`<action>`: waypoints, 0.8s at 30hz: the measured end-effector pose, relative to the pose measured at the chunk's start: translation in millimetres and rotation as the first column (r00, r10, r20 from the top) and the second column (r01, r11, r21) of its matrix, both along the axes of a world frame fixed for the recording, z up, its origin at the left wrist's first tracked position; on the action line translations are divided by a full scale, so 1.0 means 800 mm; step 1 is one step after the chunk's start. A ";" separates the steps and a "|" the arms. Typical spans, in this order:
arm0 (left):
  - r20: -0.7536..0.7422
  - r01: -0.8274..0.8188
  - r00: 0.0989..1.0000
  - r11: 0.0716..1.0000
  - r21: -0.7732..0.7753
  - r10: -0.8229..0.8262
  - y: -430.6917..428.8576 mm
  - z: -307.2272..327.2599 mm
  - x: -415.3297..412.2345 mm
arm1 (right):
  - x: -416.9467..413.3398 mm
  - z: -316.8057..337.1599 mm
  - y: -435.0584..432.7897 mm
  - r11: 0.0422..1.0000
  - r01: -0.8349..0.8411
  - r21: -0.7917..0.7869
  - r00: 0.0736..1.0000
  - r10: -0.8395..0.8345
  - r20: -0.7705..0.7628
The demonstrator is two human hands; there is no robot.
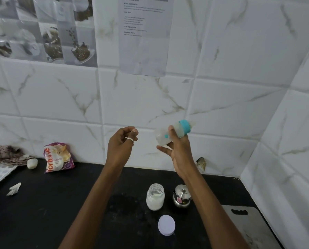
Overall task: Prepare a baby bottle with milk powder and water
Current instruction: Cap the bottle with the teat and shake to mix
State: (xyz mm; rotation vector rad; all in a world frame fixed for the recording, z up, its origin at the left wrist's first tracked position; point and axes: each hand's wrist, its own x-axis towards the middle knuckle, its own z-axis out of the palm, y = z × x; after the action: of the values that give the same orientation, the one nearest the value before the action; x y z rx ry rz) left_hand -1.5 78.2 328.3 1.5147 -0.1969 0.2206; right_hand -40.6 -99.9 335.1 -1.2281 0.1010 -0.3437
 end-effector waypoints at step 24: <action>0.061 0.071 0.995 0.997 0.031 -0.073 0.035 0.013 0.025 | 0.005 0.014 0.002 0.992 0.054 0.118 0.994 -0.064 0.086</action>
State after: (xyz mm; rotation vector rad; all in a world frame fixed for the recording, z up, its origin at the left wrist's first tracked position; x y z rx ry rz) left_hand 18.6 106.3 339.1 1.5273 -0.3047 0.2081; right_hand -36.5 -98.6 346.7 -1.0952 0.0792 -0.4381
